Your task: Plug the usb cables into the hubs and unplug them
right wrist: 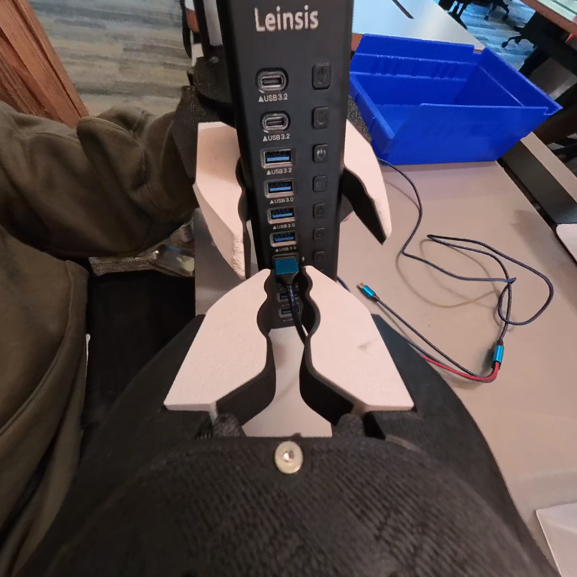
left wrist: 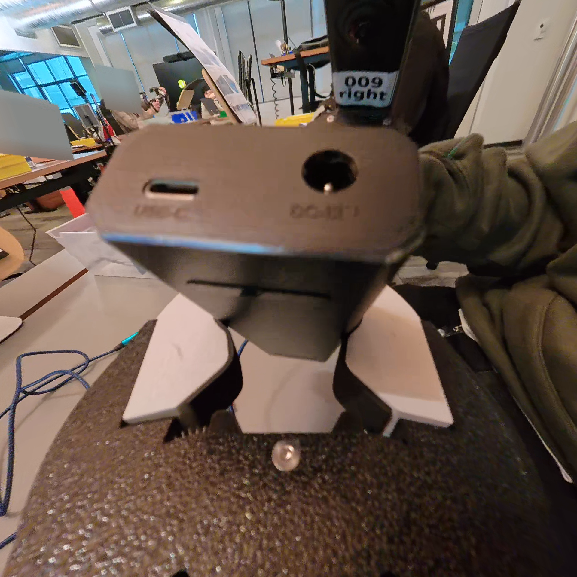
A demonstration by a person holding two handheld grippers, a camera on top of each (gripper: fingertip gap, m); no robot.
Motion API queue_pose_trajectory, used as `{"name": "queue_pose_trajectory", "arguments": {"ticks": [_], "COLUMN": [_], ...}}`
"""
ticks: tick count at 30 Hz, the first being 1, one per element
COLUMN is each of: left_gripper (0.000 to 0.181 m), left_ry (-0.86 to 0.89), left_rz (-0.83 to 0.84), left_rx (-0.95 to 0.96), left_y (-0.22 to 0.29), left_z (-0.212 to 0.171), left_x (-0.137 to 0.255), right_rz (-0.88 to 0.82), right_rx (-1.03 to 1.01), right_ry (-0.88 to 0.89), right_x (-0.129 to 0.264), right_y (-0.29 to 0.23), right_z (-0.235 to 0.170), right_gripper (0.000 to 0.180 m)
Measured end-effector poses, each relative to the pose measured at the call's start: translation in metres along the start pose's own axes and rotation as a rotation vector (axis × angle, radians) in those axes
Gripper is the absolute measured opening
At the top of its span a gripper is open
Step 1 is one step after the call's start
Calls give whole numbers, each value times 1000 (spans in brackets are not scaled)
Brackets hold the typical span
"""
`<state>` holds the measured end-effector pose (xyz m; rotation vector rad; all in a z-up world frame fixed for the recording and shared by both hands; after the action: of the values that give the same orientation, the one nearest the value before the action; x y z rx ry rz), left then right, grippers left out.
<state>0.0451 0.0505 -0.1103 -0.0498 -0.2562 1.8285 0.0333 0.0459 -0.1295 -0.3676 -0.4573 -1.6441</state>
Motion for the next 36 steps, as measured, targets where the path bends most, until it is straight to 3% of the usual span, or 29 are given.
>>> {"name": "queue_pose_trajectory", "arguments": {"ticks": [8, 15, 19, 23, 31, 36], "left_gripper": [72, 74, 80, 90, 81, 82], "left_ry": [44, 36, 105, 67, 201, 150], "left_rz": [-17, -34, -36, -11, -83, -70], "left_rx": [-26, -49, -12, 30, 185, 197], "left_y": [6, 10, 8, 4, 4, 2], "left_z": [7, 0, 4, -4, 0, -10], "left_x": [-8, -5, -4, -6, -6, -13], "right_rz": [10, 124, 151, 100, 149, 131], "right_rx": [-18, -126, -148, -74, -78, -101], "right_ry": [45, 102, 125, 92, 197, 182], "right_x": [8, 6, 6, 3, 1, 1], "right_y": [-2, -8, -8, -2, -3, 0], "right_z": [0, -1, 4, 3, 5, -2], "right_gripper": [14, 14, 14, 14, 14, 14]}}
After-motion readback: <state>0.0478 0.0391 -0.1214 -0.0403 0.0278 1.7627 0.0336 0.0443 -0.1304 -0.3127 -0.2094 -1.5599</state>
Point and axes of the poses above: each gripper's, where its closed fingertips meet, x back along the fingers, z out of its top, y = z × x across the jaws, the point moved 1 cm from there along x, back along the fingers, and after that the axes turned 4 degrees about -x, right-handed, at the moved point
